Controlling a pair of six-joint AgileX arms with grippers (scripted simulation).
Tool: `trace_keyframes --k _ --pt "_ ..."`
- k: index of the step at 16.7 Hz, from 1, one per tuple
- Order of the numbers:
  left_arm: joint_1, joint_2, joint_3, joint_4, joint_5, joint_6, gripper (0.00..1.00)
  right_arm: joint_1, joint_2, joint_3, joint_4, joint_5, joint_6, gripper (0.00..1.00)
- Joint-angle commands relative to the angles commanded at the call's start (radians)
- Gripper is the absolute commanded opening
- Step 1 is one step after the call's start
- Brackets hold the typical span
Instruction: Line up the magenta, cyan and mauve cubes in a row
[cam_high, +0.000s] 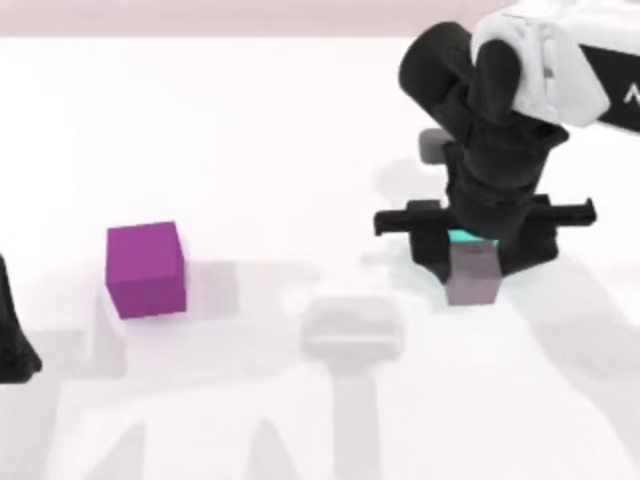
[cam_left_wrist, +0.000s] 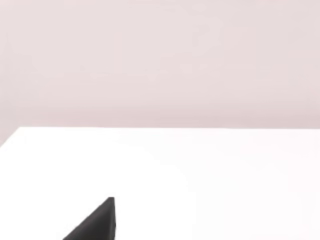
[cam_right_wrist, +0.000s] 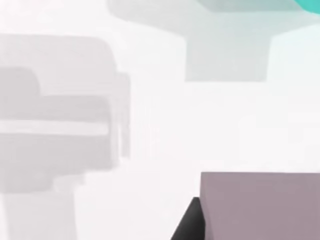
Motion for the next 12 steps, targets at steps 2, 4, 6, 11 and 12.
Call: trace_keyframes --k 2,4,6,11,12 --pt "0.0 0.0 0.0 0.0 0.0 0.0 1.0 0.026 -0.008 0.005 -0.001 0.003 0.051 0.0" --pt "0.0 0.0 0.0 0.0 0.0 0.0 1.0 0.032 -0.01 0.006 -0.001 0.004 0.062 0.0" --pt "0.0 0.0 0.0 0.0 0.0 0.0 1.0 0.032 -0.01 0.006 -0.001 0.004 0.062 0.0" --pt "0.0 0.0 0.0 0.0 0.0 0.0 1.0 0.03 0.011 -0.049 0.073 0.002 0.063 0.0" --pt "0.0 0.0 0.0 0.0 0.0 0.0 1.0 0.03 0.021 -0.074 0.111 0.003 0.064 0.0"
